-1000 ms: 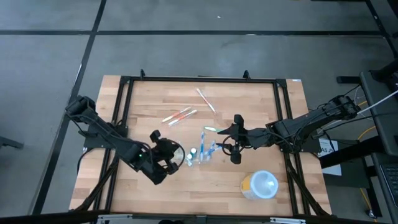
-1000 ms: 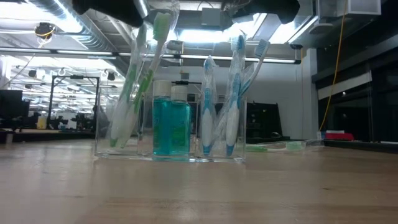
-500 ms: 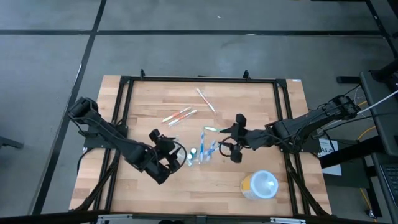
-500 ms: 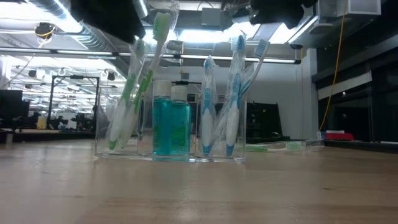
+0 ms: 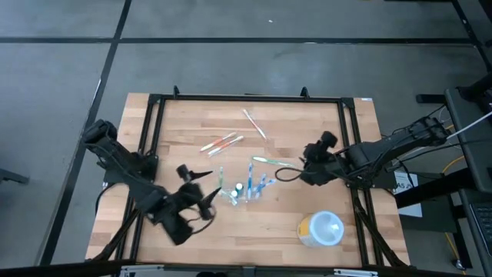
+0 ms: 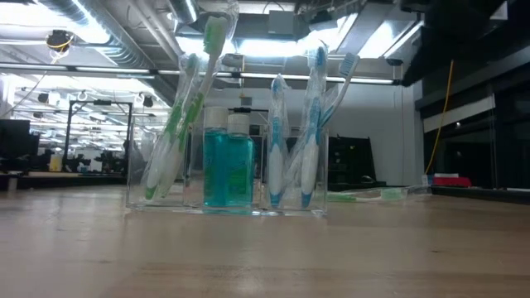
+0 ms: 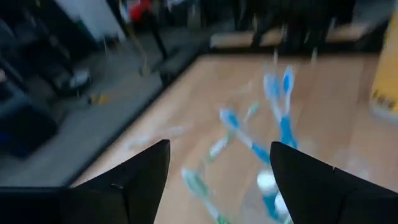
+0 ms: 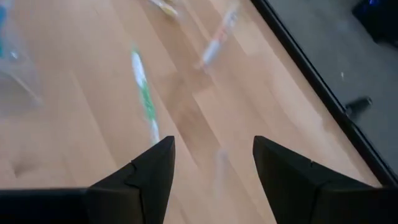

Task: Pick & Place toothbrushing station
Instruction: Put the green toothbrush into the transparent organizer

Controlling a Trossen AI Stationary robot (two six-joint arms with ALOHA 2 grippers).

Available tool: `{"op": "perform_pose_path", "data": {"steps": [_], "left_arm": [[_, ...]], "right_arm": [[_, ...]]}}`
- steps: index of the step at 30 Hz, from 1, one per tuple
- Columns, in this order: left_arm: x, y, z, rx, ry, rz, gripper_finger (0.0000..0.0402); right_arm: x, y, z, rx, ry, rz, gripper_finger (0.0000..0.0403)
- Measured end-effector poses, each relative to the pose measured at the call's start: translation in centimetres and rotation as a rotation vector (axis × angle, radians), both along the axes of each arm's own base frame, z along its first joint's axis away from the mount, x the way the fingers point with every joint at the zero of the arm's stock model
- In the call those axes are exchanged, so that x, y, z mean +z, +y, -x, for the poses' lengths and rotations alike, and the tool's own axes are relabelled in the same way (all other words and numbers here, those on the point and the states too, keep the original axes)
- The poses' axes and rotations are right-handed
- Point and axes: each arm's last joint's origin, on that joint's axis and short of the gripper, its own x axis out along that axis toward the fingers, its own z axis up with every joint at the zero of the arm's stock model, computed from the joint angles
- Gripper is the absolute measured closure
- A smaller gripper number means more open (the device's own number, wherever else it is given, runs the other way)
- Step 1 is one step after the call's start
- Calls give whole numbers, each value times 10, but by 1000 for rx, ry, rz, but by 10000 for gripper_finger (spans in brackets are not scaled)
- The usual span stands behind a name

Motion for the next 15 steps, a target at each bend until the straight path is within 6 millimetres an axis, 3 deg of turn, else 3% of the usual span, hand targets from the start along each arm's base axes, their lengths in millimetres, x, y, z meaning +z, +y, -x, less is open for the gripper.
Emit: {"op": "perform_pose_path", "data": {"steps": [8, 12, 15], "left_arm": [[31, -20, 43, -64, -208, -86, 130], [32, -23, 45, -70, -223, -84, 130], [33, -20, 40, -59, -207, -91, 131]], "right_arm": [[14, -25, 46, -57, 144, -91, 184], [7, -36, 51, -59, 133, -201, 184], [-11, -47, 50, -51, 148, -297, 184]]}}
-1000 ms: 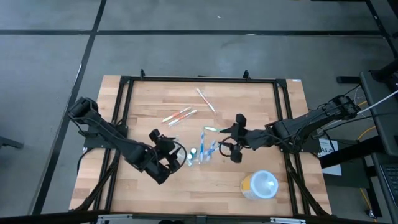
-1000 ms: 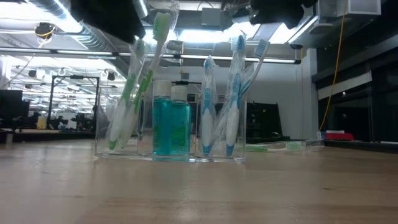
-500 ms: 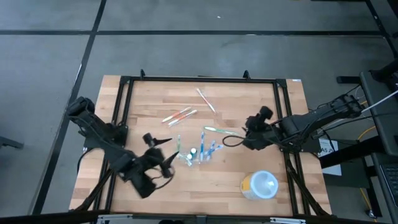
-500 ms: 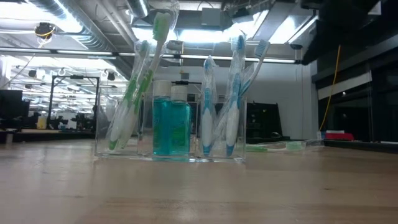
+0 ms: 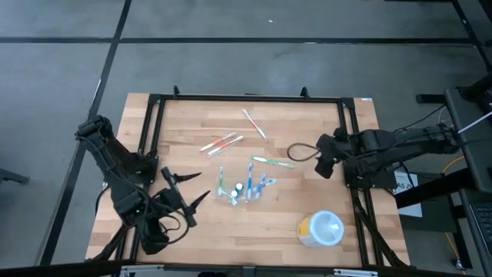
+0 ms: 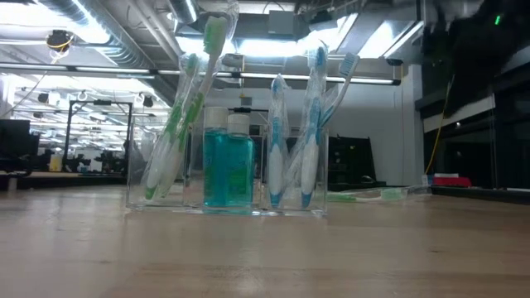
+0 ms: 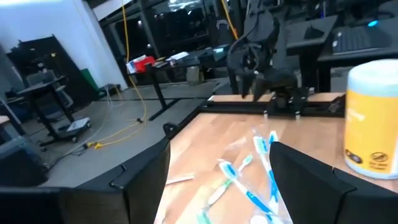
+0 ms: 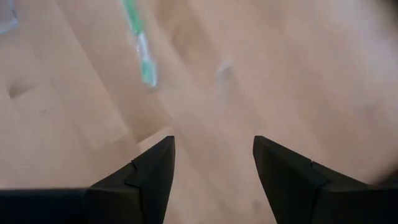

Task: Pick & Place toothbrushing station
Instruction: Put the green toothbrush into the transparent organizer

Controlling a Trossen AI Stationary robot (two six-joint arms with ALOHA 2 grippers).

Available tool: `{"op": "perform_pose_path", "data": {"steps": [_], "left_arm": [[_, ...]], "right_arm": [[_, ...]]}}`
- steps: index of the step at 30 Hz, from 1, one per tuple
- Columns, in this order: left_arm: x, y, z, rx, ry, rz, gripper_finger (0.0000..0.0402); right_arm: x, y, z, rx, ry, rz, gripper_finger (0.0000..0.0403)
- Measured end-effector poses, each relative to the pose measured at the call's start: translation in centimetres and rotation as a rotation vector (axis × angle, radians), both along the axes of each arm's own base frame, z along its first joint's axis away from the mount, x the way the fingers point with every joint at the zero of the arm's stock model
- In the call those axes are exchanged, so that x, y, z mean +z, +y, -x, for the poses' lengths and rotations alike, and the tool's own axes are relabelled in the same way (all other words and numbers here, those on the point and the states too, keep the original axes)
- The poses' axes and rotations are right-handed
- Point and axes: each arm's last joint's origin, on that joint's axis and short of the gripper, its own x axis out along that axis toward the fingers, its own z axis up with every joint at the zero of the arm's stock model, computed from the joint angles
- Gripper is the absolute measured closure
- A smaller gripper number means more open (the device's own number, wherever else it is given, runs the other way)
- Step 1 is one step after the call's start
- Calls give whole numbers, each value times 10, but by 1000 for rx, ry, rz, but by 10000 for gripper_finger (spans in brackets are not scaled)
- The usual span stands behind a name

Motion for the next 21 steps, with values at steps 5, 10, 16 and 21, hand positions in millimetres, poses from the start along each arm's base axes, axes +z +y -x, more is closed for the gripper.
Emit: {"op": "perform_pose_path", "data": {"steps": [5, 10, 16, 21], "left_arm": [[6, 8, -8, 17, 36, -26, 131], [27, 24, -14, 57, 32, -45, 132], [37, 35, -15, 74, 42, -64, 137], [36, 35, -14, 91, 49, -90, 138]], "right_arm": [[-44, -17, -15, 32, 33, -183, 184], [-42, -27, -44, 4, 5, -189, 184], [-42, -22, -76, 48, 58, -128, 184], [-73, -26, -97, 41, 151, -202, 184]]}}
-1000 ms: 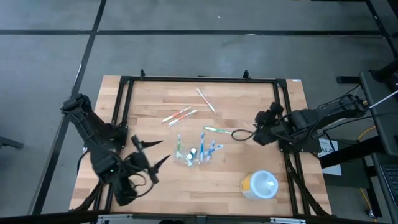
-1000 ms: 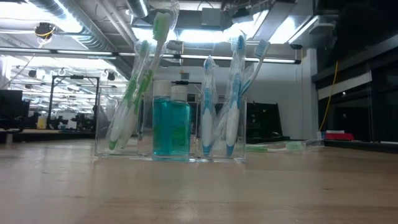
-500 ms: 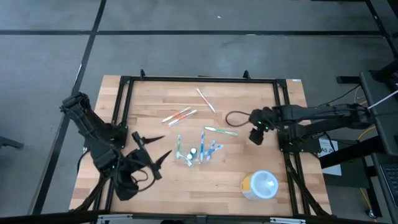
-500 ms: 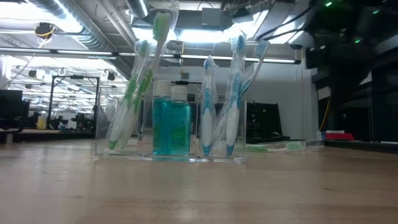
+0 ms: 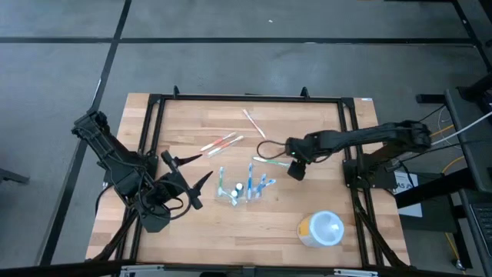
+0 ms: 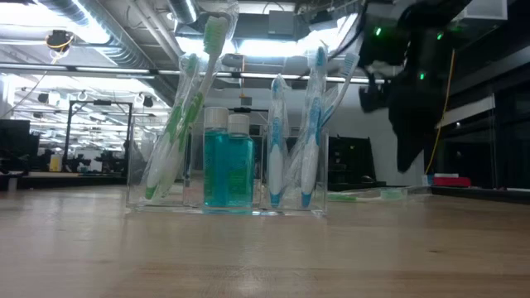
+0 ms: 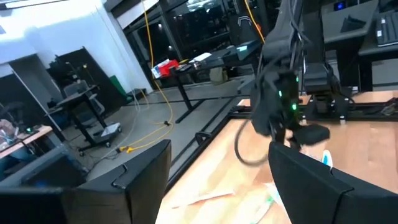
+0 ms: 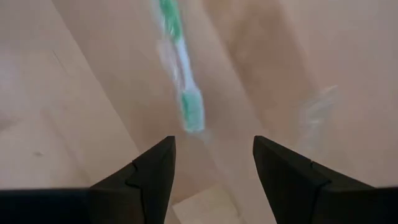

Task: Pick & Place toothbrushing station
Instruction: Put the green toothbrush into the transparent organizer

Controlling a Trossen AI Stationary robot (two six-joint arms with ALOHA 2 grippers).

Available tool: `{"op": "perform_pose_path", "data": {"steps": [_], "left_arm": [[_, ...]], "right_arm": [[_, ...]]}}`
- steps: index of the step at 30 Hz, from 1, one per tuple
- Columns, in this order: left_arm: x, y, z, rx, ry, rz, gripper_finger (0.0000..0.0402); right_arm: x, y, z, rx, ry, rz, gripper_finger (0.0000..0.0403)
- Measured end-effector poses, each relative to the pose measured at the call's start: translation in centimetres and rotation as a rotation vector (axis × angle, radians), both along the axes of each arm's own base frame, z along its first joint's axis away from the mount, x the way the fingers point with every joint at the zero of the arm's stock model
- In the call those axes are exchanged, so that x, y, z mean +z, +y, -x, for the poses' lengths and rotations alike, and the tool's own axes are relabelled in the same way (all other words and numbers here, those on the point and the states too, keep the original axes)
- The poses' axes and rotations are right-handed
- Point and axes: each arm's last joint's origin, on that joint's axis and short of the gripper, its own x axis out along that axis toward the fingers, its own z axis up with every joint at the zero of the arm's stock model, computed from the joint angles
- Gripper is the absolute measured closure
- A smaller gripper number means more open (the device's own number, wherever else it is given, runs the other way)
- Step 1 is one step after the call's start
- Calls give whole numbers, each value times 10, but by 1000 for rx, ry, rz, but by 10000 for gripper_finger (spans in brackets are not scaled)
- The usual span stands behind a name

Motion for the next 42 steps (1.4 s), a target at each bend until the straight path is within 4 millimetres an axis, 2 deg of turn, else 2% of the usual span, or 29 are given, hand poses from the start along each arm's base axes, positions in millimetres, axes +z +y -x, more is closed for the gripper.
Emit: {"op": "perform_pose_path", "data": {"steps": [4, 8, 29, 33, 37, 39, 42], "left_arm": [[-7, 1, 1, 7, 10, -14, 138], [-8, 1, 1, 9, 13, -20, 138], [-8, 1, 1, 9, 6, -11, 138], [-8, 1, 1, 8, 6, -10, 138], [-8, 1, 1, 7, 7, -9, 138], [-8, 1, 1, 7, 7, -10, 138], [-8, 1, 1, 7, 7, -10, 138]], "right_arm": [[-23, -2, -7, 23, 103, 7, 184], [-34, -4, -14, 40, 112, 23, 184], [-35, -4, -25, 108, 25, 86, 184], [-38, -3, -26, 118, 32, 48, 188], [-46, -1, -26, 130, 60, -30, 229], [-47, 0, -26, 130, 66, -48, 271], [-47, 1, -26, 135, 76, -54, 356]]}}
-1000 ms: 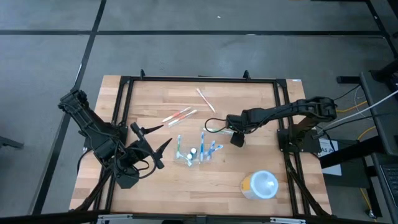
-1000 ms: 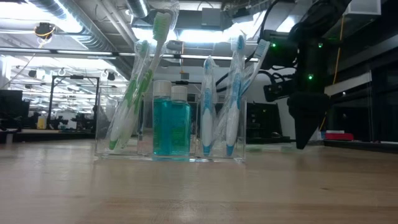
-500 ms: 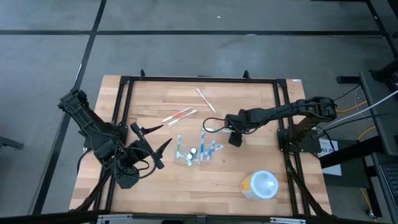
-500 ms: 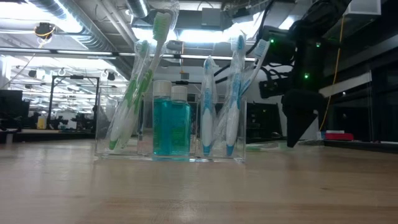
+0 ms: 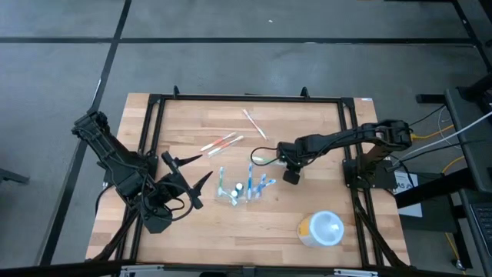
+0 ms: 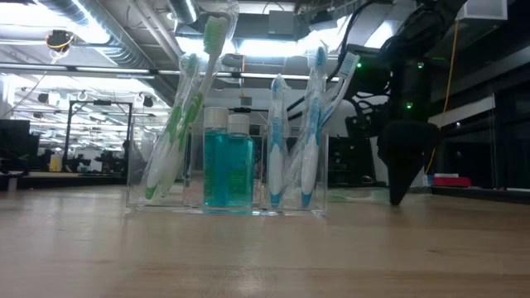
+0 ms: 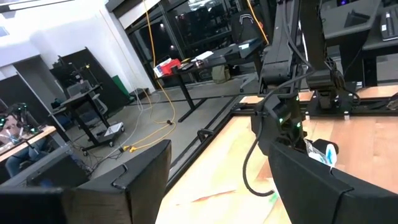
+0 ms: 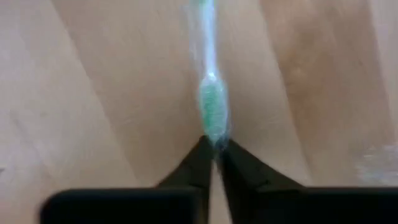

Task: Pick & Place toothbrushing station
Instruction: Put the green toothbrush into the transparent organizer

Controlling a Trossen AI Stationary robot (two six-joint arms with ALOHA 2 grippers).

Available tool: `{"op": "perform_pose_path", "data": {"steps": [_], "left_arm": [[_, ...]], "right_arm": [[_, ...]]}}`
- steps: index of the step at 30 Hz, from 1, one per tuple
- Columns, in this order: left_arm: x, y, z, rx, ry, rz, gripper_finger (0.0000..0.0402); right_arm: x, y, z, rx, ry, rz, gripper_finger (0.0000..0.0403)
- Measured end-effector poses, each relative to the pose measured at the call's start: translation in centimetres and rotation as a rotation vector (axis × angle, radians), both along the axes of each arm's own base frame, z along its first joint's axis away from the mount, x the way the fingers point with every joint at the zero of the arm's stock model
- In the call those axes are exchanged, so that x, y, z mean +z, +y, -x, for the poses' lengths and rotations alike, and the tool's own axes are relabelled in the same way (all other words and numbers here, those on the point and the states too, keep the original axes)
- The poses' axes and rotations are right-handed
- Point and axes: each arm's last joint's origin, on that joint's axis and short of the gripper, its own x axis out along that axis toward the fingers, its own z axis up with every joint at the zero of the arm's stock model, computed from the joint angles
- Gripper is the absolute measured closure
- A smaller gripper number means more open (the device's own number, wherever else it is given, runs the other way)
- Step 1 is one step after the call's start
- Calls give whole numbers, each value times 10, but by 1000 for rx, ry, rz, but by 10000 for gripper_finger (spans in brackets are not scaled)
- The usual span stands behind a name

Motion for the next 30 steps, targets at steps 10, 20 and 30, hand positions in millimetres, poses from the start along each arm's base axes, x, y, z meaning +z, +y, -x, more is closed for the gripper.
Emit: {"op": "perform_pose_path", "data": {"steps": [10, 20, 30], "left_arm": [[0, 0, 0, -1, 2, -2, 138], [-4, 3, 3, -1, 58, -57, 138], [-27, 11, 8, 6, 227, -229, 138]], "right_arm": [[12, 25, 11, 41, 30, -27, 399], [95, 85, 38, 54, -303, -88, 401], [189, 110, 47, 158, -703, -186, 402]]}}
